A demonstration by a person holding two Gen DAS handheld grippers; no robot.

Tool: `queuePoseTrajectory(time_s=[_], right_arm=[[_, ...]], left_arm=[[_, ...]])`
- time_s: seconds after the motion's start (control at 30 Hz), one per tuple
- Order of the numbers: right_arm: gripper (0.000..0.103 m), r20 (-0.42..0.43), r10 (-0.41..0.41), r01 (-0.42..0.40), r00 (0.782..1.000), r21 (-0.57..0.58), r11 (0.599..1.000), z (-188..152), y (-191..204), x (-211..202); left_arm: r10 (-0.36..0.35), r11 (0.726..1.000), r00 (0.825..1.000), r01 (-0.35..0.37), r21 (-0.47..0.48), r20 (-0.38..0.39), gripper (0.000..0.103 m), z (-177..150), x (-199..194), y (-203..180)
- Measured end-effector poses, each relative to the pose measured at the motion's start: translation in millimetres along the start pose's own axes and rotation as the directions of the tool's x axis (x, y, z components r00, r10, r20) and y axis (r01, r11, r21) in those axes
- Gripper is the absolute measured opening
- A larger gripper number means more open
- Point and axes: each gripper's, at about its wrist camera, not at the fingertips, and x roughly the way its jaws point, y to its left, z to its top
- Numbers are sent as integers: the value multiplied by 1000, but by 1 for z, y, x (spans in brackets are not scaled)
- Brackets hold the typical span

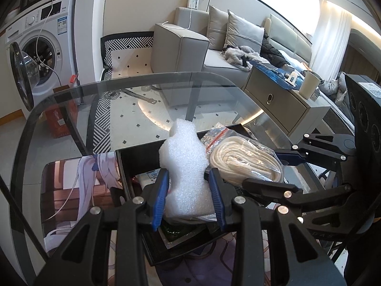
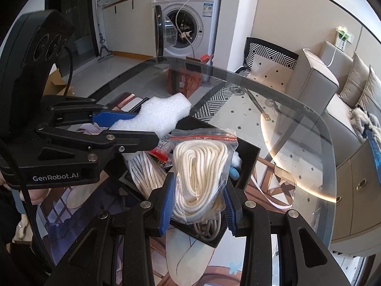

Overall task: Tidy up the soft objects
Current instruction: 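Lift the foam piece with the left tool while the right tool carries the rope bag over the box, then open both tools to drop the foam piece and rope bag into the box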

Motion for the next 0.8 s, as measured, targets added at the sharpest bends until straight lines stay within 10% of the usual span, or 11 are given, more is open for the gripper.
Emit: queuePoseTrajectory(time_s=[0.8], right_arm=[[45,-31,13,-14,999,-54,998,3,0,26]], left_arm=[[13,1000,998,-12,17,-61,35,-13,18,-1]])
